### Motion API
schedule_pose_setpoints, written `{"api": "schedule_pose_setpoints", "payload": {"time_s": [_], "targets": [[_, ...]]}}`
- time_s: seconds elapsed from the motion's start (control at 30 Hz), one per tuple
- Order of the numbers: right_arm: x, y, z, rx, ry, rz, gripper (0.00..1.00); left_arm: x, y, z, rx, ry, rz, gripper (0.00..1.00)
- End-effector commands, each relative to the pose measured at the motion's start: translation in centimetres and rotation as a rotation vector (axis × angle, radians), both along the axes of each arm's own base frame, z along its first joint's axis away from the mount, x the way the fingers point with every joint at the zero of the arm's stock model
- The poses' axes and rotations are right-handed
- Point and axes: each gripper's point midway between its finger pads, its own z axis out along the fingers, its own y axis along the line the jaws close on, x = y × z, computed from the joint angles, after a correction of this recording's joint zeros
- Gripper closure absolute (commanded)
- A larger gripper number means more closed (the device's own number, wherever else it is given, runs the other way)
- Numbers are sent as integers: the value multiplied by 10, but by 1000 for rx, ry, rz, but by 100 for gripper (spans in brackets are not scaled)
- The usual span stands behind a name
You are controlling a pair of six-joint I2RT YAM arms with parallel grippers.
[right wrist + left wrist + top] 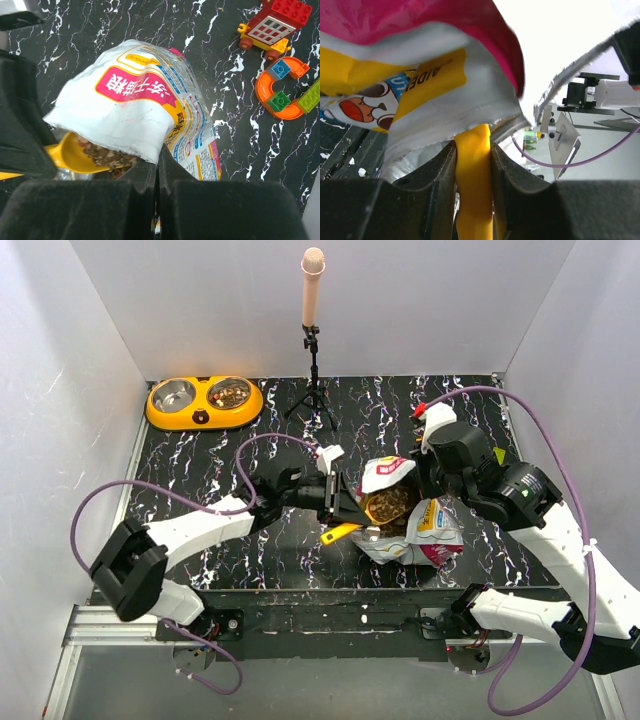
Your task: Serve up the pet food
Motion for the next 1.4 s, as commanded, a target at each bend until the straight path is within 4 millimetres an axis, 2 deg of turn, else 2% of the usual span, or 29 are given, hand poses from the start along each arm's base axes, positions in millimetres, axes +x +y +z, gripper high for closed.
{"api": "schedule_pose_setpoints", "payload": {"time_s": [0.0, 0.07, 0.1, 0.2, 0.27, 0.33, 0.4, 0.47, 0.53, 0.67, 1.07, 1.23, 1.37], "targets": [[25, 21, 100, 266, -285, -13, 99, 12, 18, 38, -134, -112, 112, 100], [27, 23, 100, 253, -293, 1, 99, 22, 6, 25, -137, -63, 84, 100], [28, 24, 102, 248, -297, 4, 99, 20, 4, 29, -143, -65, 70, 100], [28, 24, 107, 243, -294, 7, 99, 7, 26, 42, -142, -108, 134, 100], [26, 22, 108, 250, -297, 5, 99, 25, 34, 39, -168, -119, 205, 100], [26, 21, 105, 254, -301, 2, 99, 39, 26, 36, -240, -63, 194, 100], [25, 20, 104, 253, -295, -4, 99, 27, 18, 48, -312, -35, 131, 100], [22, 18, 104, 258, -287, -7, 99, 18, 19, 46, -213, -102, 126, 100], [20, 17, 104, 269, -286, -8, 99, 19, 21, 45, -182, -139, 132, 100], [20, 16, 99, 265, -279, -16, 99, 21, 21, 44, -258, -65, 105, 100], [22, 14, 99, 267, -286, -37, 99, -22, 50, 59, -294, -45, 38, 100], [26, 6, 96, 256, -282, -92, 99, -35, 61, 74, -313, -54, 27, 100], [29, 6, 93, 243, -272, -110, 99, -45, 69, 93, -347, -67, 16, 100]]}}
